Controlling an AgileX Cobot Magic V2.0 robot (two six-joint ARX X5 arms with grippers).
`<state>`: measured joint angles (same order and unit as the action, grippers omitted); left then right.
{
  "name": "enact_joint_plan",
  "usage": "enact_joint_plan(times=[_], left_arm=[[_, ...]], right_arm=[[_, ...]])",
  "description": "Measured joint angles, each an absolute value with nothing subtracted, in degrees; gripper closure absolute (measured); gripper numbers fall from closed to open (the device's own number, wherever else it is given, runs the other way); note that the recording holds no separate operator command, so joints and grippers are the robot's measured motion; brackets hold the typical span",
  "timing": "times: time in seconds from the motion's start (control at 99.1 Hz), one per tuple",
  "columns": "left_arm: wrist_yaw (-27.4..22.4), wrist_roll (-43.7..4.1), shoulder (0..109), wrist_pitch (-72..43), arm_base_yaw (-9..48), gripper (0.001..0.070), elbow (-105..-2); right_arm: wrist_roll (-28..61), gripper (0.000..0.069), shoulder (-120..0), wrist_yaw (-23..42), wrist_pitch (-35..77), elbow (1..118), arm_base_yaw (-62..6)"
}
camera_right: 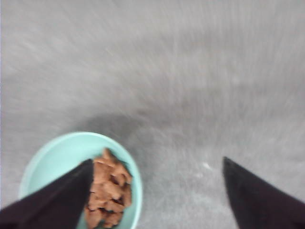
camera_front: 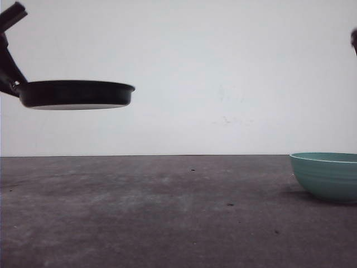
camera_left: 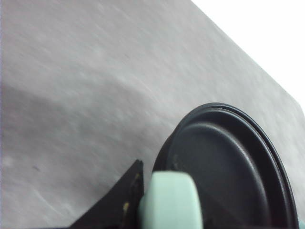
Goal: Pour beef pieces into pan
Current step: 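Grasp the rim of the green bowl with the right gripper and lift it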
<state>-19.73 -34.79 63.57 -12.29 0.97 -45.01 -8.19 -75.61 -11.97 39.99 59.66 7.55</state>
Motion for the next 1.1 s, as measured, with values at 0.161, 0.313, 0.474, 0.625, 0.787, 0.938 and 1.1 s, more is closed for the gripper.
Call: enact_joint_plan(times=[0.161, 0.313, 0.474, 0.625, 0.787, 0.938, 1.1], left_arm=[[-19.9, -34.8, 61.5, -11.7, 4.4, 0.0659, -45.0], [-19.9, -34.8, 61.4, -11.8, 6.5, 0.0659, -45.0], [-19.6, -34.8, 61.4, -11.8, 7.4, 0.0659, -45.0], [-19.4, -34.8, 61.4, -11.8, 7.7, 0.066, -45.0], [-19.3, -34.8, 61.4, -11.8, 7.7, 0.066, -45.0], [-19.0, -34.8, 61.4, -11.8, 7.7, 0.066, -45.0], [-18.8, -34.8, 61.4, -11.8, 7.7, 0.066, -45.0]], right_arm=[[-9.3, 0.0267, -82.4, -14.9, 39.6, 59.7, 7.6], [-9.8, 0.0349, -87.9, -15.4, 38.7, 59.6, 7.2], [-10.4, 0.0386, -91.2, -15.2, 38.0, 59.6, 7.2], [-11.6, 0.0405, -93.3, -15.2, 36.4, 59.7, 7.2], [-12.3, 0.0409, -93.6, -16.5, 35.0, 59.7, 6.7], [-12.5, 0.0436, -93.6, -18.0, 35.2, 59.7, 5.3], [-12.4, 0.0617, -93.6, -18.0, 35.1, 59.7, 3.3]])
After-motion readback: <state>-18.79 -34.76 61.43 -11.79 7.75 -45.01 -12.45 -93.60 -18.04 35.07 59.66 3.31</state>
